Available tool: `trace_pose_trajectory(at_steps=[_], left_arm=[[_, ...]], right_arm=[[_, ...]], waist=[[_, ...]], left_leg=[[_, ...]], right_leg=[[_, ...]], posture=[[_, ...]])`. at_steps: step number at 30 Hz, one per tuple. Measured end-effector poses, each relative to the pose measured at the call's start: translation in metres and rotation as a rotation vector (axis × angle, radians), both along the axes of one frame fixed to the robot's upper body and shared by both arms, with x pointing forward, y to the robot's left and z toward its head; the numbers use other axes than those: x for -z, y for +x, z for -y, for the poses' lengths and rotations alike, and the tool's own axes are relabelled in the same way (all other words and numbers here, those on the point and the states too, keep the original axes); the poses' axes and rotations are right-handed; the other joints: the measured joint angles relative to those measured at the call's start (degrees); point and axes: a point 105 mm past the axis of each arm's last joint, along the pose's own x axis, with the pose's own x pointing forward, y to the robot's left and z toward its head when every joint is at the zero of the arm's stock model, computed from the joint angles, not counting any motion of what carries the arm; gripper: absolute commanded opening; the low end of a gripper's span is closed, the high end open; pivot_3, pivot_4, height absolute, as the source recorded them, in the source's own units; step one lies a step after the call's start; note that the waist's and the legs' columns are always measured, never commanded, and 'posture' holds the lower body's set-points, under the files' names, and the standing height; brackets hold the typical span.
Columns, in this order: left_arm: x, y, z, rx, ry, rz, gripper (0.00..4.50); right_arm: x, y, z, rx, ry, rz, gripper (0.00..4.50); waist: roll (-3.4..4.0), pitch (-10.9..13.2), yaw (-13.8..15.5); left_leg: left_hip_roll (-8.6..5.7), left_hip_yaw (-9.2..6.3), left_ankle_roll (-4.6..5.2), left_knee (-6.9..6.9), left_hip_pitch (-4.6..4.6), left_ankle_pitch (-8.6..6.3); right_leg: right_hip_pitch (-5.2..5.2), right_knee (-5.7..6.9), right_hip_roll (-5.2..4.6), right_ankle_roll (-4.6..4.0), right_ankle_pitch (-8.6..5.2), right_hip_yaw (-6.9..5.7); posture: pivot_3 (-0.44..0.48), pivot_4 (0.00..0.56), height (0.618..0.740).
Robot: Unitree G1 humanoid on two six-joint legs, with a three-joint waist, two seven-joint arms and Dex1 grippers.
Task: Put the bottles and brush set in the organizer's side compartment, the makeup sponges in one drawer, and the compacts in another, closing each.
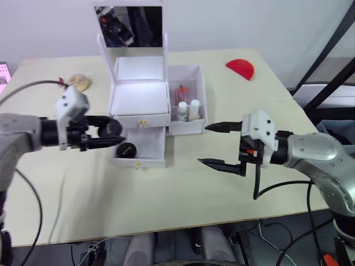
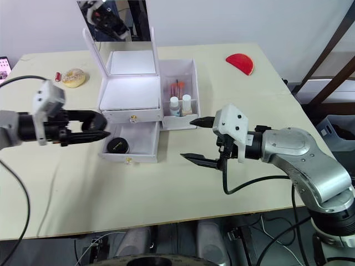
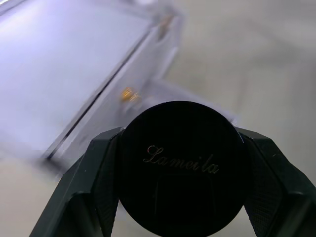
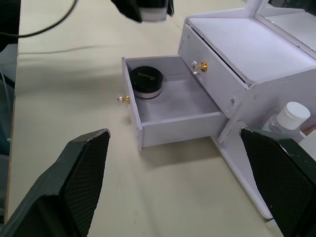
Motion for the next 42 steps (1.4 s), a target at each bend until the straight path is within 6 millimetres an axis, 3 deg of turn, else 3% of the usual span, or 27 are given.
trace_pose_trajectory(at_steps=[4,10,17,27,29,31,42], left_arm=[[0.03,0.009,0.011,0.052,0.047,-0.065,2.69],[0.048,0.016,0.022,0.115,0.1,-0.076,2.69],[0.06,0.018,0.041,0.147,0.089,-0.086,2.69],[0.067,0.024,0.041,0.13,0.13,-0.074,2.69],[0.067,0.024,0.041,0.13,0.133,-0.071,3.74],[0.066,0.024,0.042,0.129,0.131,-0.068,4.44],[0.059,0.027,0.04,0.106,0.103,-0.076,4.44]], right_arm=[[-0.002,-0.002,0.0,0.017,0.002,0.009,4.5],[-0.004,-0.005,0.002,0.055,0.007,0.028,4.5],[-0.003,-0.008,0.001,0.083,0.012,0.026,4.5],[-0.006,-0.011,-0.001,0.073,0.022,0.027,4.5],[-0.006,-0.011,-0.001,0.073,0.023,0.028,4.5],[-0.006,-0.011,-0.001,0.075,0.024,0.029,4.5],[-0.006,-0.01,-0.002,0.073,0.023,0.03,4.5]], waist=[[-0.01,0.0,-0.6],[0.0,0.0,0.1],[-0.01,0.0,-0.1],[-0.01,0.0,0.0],[-0.01,0.0,0.0],[-0.01,0.0,-0.1],[-0.01,0.0,-0.1]], left_leg=[[0.03,0.0,0.02,-0.15,0.0,0.0],[0.02,-0.04,0.03,-0.11,-0.06,-0.01],[0.0,-0.04,0.03,-0.05,-0.02,-0.01],[0.0,-0.05,0.03,-0.03,-0.02,0.0],[0.0,-0.05,0.03,-0.04,-0.02,-0.01],[0.0,-0.05,0.03,-0.04,-0.02,0.0],[0.0,-0.05,0.03,-0.04,-0.01,0.0]], right_leg=[[-0.09,0.02,0.08,-0.11,0.07,0.01],[-0.06,0.01,0.05,-0.03,0.0,0.01],[-0.03,0.06,0.03,-0.02,0.0,0.03],[-0.03,0.08,0.04,-0.02,0.01,0.03],[-0.03,0.08,0.04,-0.02,0.0,0.03],[-0.03,0.08,0.04,-0.02,0.0,0.03],[-0.03,0.09,0.04,-0.01,0.0,0.03]], posture=[[0.0,0.15,0.739],[0.0,0.15,0.739],[0.0,0.15,0.739],[0.0,0.15,0.739],[0.0,0.15,0.739],[0.0,0.15,0.739],[0.0,0.15,0.739]])
